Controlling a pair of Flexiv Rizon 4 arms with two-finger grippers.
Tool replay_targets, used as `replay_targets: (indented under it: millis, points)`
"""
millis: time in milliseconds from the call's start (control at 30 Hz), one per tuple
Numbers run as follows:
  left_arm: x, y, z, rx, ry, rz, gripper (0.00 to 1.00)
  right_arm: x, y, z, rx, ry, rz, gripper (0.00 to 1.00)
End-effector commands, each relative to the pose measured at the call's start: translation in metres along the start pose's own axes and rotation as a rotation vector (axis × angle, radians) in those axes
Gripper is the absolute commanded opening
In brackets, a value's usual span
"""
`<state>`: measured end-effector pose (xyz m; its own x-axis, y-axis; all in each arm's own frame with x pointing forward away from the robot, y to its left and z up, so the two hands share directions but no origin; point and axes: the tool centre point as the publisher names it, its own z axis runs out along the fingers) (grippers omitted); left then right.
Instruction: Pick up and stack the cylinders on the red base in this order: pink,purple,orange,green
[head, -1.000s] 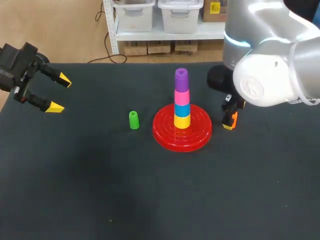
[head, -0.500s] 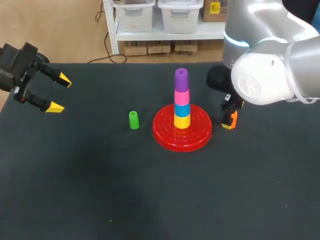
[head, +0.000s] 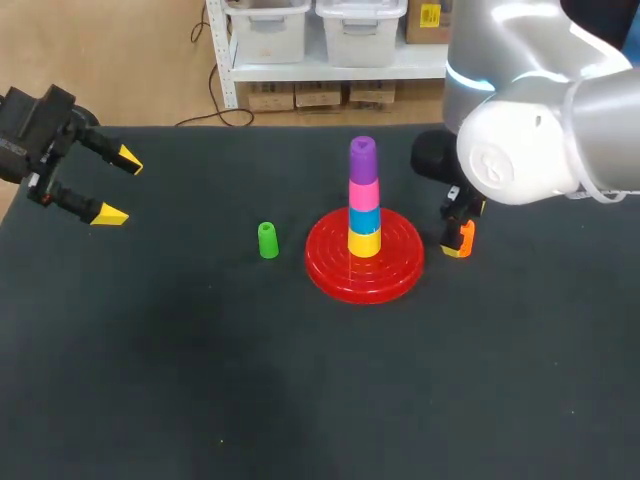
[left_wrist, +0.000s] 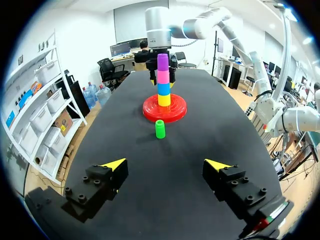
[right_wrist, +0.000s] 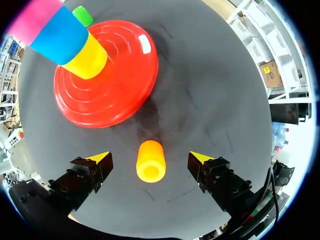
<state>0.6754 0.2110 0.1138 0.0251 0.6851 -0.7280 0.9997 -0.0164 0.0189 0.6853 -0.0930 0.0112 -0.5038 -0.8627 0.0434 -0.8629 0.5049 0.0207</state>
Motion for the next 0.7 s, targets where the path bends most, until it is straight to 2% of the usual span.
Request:
replay_targets:
  millis: [33,300,333,367,400,433,500,567,700]
  points:
    - [0.0003,-0.0007,0.0004,-0.003,0.001,0.001,1.00,-0.0013,-0.0012,0.0003,-0.004,0.001,-0.001,1.00]
    - [0.0003,-0.0007,0.0004,-0.003,0.001,0.001,1.00,-0.0015,-0.0003,0.0005,-0.009,0.007,-0.001,1.00]
    - [0.0003,-0.0007,0.0004,-0.003,0.001,0.001,1.00,-0.0013,-0.0002,0.0006,-0.010,0.004,0.000,0.78]
    - [0.0003,-0.0007,0.0004,-0.003,0.001,0.001,1.00,-0.0012,-0.0001,0.0007,-0.010,-0.001,0.001,0.68]
    - [0.0003,-0.0007,0.0004,-0.003,0.001,0.001,1.00,-0.0011,0.0000,0.0006,-0.012,-0.001,0.002,0.64]
    - [0.0003,-0.0007,0.0004,-0.003,0.001,0.001,1.00,-0.0010,0.0001,0.0006,-0.012,-0.002,0.002,0.47]
    - [0.0003,-0.0007,0.0004,-0.003,0.001,0.001,1.00,-0.0011,0.0005,0.0009,-0.014,0.000,0.003,0.33]
    - [0.0003,-0.0007,0.0004,-0.003,0.001,0.001,1.00,-0.0012,0.0006,0.0010,-0.015,0.002,0.003,0.00]
    - [0.0003,-0.0007,0.0004,-0.003,0.001,0.001,1.00,-0.0014,0.0005,0.0010,-0.017,0.002,0.004,0.00]
